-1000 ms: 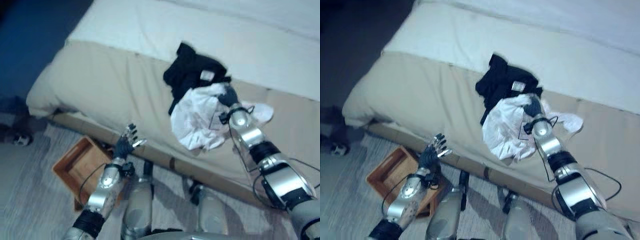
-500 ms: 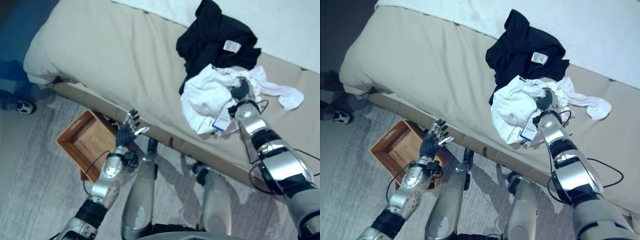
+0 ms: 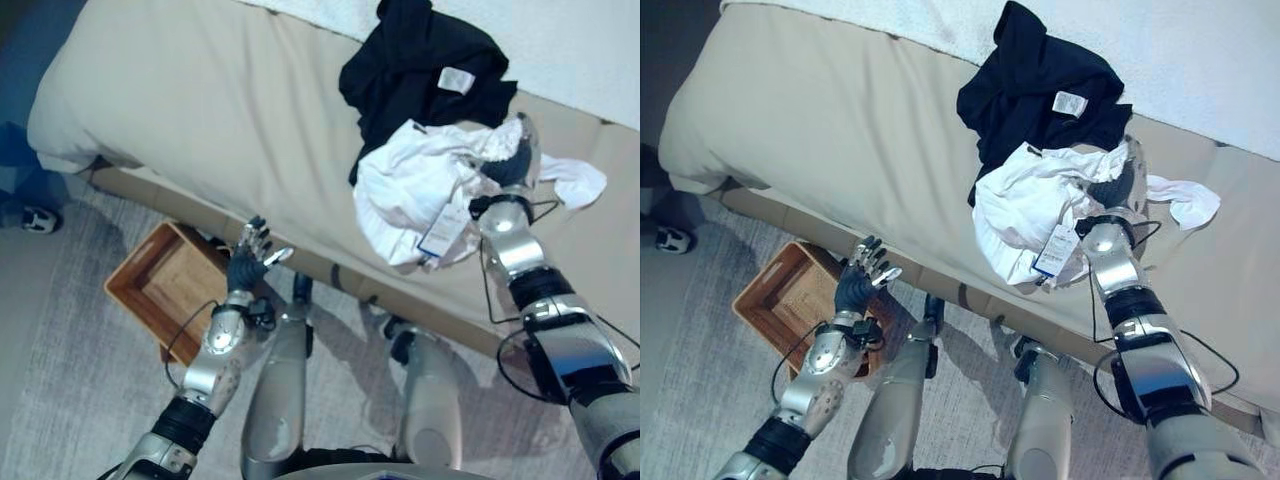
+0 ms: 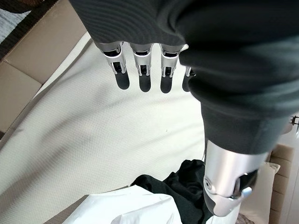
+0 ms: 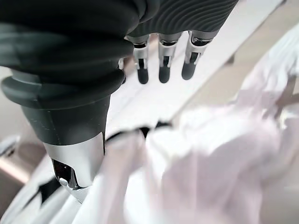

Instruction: Pick up clothes into the bucket

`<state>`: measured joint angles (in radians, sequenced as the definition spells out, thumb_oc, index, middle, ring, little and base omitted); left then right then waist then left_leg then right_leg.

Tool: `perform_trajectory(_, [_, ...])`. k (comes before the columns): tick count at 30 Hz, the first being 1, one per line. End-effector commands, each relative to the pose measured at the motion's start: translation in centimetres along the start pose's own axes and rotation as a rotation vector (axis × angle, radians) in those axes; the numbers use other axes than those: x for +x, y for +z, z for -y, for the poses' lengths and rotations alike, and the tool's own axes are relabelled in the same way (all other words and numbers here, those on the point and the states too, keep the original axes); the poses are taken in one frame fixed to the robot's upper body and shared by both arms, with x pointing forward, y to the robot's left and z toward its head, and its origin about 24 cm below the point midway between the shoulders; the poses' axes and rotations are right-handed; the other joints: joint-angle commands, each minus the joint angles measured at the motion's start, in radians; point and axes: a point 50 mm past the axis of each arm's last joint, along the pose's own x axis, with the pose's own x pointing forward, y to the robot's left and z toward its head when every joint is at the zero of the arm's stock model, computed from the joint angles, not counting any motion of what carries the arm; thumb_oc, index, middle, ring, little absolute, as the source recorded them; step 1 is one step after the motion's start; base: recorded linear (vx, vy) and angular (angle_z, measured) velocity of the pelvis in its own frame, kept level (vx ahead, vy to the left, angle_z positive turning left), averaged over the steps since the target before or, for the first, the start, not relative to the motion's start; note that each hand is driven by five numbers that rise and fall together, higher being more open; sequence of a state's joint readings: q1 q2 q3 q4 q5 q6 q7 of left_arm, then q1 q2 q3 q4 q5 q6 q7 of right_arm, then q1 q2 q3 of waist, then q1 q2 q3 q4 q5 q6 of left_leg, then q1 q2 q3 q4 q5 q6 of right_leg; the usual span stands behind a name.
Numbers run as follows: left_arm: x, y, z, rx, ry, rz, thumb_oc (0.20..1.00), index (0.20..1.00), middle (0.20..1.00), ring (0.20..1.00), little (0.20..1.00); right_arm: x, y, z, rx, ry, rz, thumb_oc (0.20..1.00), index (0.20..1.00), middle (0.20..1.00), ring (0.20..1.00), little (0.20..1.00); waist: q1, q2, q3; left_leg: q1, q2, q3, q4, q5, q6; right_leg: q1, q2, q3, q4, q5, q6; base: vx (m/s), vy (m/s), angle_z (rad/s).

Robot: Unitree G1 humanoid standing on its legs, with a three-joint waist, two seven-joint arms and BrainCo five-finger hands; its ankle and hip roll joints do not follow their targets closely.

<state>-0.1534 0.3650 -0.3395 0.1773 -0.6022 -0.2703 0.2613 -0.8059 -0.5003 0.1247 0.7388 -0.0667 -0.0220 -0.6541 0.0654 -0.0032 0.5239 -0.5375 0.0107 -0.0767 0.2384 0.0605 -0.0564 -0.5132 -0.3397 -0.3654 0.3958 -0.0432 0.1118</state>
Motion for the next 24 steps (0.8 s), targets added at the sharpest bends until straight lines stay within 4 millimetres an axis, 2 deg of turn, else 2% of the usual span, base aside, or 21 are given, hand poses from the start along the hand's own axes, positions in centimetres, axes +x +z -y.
perform_trajectory(1, [-0.4,1.8,0.6,-0.022,-0.011,0.124,1.0,1.0,1.0,1.0,1.0,1.5,2.1,3.2,-0.011,-0.151,0.143,1.0,1.0,1.0,1.0,1.0,-0.01,-0.013,-0.004,-0.01,0.018,0.048,0.085,-0.082,0.033,0.107,-0.062,0.038,-0.039,0.056,0.086,0.0,0.007,-0.04])
perform_trajectory(5, [-0.5,2.0,0.6,-0.017,-0.015,0.135,1.0,1.0,1.0,1.0,1.0,0.3,3.2,3.3,-0.072,-0.116,0.275,1.0,1.0,1.0,1.0,1.0,-0.017,-0.019,-0.004,-0.012,0.016,0.051,0.083,-0.082,0.034,0.101,-0.064,0.043,-0.043,0.061,0.089,0.0,0.002,-0.01])
perform_trajectory(6, [-0.5,2.1,0.6,-0.017,-0.017,0.142,1.0,1.0,1.0,1.0,1.0,-0.6,4.0,2.5,-0.101,-0.056,0.355,1.0,1.0,1.0,1.0,1.0,-0.017,-0.02,-0.004,-0.017,0.015,0.05,0.081,-0.081,0.035,0.096,-0.064,0.043,-0.043,0.062,0.09,0.0,0.0,0.0])
perform_trajectory(9, [-0.6,2.1,0.6,-0.013,-0.024,0.142,1.0,1.0,1.0,1.0,1.0,-1.4,4.4,2.0,-0.143,0.003,0.416,1.0,1.0,1.0,1.0,1.0,-0.018,-0.022,-0.004,-0.021,0.014,0.049,0.081,-0.08,0.036,0.095,-0.065,0.042,-0.043,0.063,0.09,0.0,0.0,0.0])
perform_trajectory(14, [-1.0,1.8,0.3,-0.007,-0.034,0.135,1.0,1.0,1.0,1.0,1.0,-3.7,6.6,0.0,-0.236,0.163,0.625,1.0,1.0,1.0,1.0,1.0,-0.011,-0.023,-0.004,-0.027,0.012,0.047,0.078,-0.076,0.036,0.092,-0.064,0.035,-0.044,0.062,0.09,0.0,0.0,0.0])
perform_trajectory(18, [-1.2,1.6,-0.2,0.006,-0.026,0.125,1.0,1.0,1.0,1.0,1.0,-4.9,7.8,-2.2,-0.381,0.311,0.761,1.0,1.0,1.0,1.0,1.0,0.002,-0.027,-0.004,-0.03,0.012,0.044,0.076,-0.074,0.033,0.089,-0.065,0.032,-0.043,0.064,0.091,0.0,0.0,0.0])
perform_trajectory(19, [-1.2,1.3,-0.6,0.003,-0.005,0.112,1.0,1.0,1.0,1.0,1.0,-5.4,8.2,-3.4,-0.453,0.368,0.812,1.0,1.0,1.0,1.0,1.0,0.008,-0.032,-0.004,-0.039,0.011,0.041,0.083,-0.075,0.032,0.087,-0.064,0.031,-0.042,0.063,0.091,0.0,0.0,0.0])
perform_trajectory(20, [-1.2,1.3,-0.6,0.002,-0.003,0.113,1.0,1.0,1.0,1.0,1.0,-5.4,8.3,-3.4,-0.453,0.369,0.814,1.0,1.0,1.0,1.0,1.0,0.007,-0.032,-0.004,-0.04,0.011,0.04,0.084,-0.076,0.032,0.086,-0.064,0.031,-0.041,0.063,0.091,-0.01,-0.035,0.0])
perform_trajectory(24, [-1.1,1.0,-1.4,0.007,0.041,0.103,1.0,1.0,1.0,1.0,1.0,-5.8,8.6,-6.1,-0.57,0.463,0.856,1.0,1.0,1.0,1.0,1.0,0.03,-0.035,-0.004,-0.067,0.01,0.028,0.093,-0.073,0.03,0.069,-0.062,0.022,-0.033,0.06,0.089,-0.01,-0.037,0.03])
